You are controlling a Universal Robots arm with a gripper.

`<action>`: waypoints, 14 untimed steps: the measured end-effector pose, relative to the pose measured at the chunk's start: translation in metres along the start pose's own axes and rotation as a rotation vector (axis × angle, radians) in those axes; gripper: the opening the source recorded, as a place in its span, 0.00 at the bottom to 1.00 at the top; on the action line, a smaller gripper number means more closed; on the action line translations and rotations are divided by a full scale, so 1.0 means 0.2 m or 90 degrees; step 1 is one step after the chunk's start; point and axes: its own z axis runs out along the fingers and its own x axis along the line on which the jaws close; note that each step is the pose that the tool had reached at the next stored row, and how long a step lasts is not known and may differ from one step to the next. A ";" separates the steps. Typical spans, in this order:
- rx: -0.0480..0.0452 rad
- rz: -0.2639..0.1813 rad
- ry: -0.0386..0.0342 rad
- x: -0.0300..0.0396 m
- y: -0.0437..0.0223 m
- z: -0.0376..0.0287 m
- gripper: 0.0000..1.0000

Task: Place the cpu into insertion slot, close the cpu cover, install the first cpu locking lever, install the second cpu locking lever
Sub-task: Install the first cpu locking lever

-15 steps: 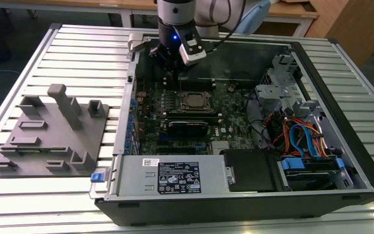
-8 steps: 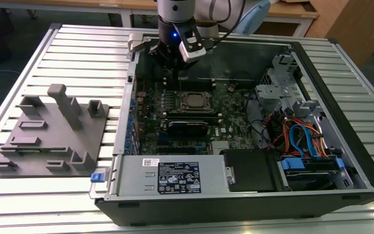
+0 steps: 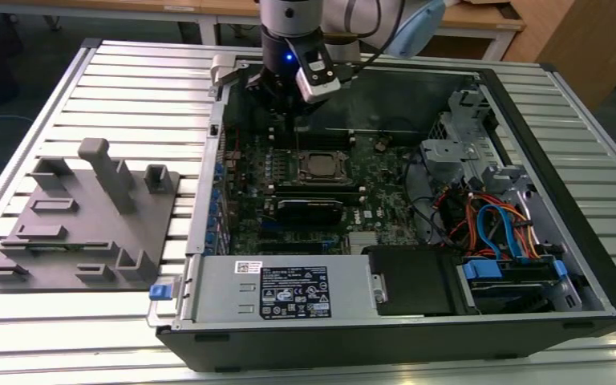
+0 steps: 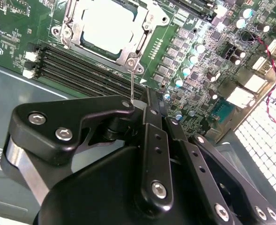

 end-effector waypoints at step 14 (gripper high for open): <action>0.0000 0.000 0.0000 -0.028 0.003 0.001 0.10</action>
